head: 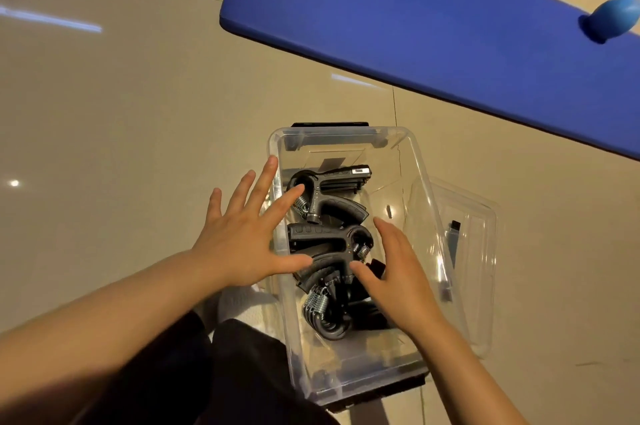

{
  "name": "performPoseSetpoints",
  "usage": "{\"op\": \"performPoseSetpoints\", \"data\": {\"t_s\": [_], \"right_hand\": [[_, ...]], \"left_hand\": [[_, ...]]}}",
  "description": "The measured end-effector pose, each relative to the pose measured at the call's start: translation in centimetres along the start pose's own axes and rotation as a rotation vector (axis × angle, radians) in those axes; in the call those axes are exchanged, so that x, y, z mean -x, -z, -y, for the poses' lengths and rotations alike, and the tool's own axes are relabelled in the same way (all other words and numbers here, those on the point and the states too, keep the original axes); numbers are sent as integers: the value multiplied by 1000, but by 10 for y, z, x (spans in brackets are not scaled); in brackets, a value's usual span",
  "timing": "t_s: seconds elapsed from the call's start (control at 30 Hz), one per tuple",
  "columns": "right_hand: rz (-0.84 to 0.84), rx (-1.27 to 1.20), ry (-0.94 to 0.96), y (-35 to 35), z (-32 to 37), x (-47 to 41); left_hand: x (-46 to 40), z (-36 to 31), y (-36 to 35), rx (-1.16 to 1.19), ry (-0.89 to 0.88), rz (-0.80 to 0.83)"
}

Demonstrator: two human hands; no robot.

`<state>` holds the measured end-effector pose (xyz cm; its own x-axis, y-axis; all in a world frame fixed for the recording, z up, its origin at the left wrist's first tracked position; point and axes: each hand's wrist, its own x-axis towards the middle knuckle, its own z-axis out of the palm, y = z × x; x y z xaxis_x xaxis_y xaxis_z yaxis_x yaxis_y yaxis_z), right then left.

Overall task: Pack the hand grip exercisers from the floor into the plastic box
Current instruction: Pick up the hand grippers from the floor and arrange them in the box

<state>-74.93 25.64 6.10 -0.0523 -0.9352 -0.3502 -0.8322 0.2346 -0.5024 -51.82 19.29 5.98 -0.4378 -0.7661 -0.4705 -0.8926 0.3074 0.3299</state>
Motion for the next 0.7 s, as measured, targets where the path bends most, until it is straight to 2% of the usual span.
{"op": "performPoseSetpoints", "data": {"t_s": [0.1, 0.17, 0.23, 0.33, 0.43, 0.53, 0.63, 0.7], "right_hand": [[41, 21, -46, 13, 6, 31], [24, 39, -17, 29, 16, 45], [10, 56, 36, 49, 30, 59], [15, 56, 128, 78, 62, 82], [-113, -41, 248, 98, 101, 105], [-197, -128, 364, 109, 143, 130], [-191, -142, 487, 113, 177, 149], [-174, -146, 541, 114, 198, 158]], "left_hand": [[15, -1, 27, -251, -1, 97], [36, 0, 59, -502, -50, 118], [67, 0, 93, -601, -80, 120], [125, -8, 139, -516, -26, 50], [180, -31, 174, -468, 23, -138], [237, -60, 184, -223, 3, -402], [304, -77, 179, 100, -78, -628], [340, -68, 179, 187, -71, -736]]}}
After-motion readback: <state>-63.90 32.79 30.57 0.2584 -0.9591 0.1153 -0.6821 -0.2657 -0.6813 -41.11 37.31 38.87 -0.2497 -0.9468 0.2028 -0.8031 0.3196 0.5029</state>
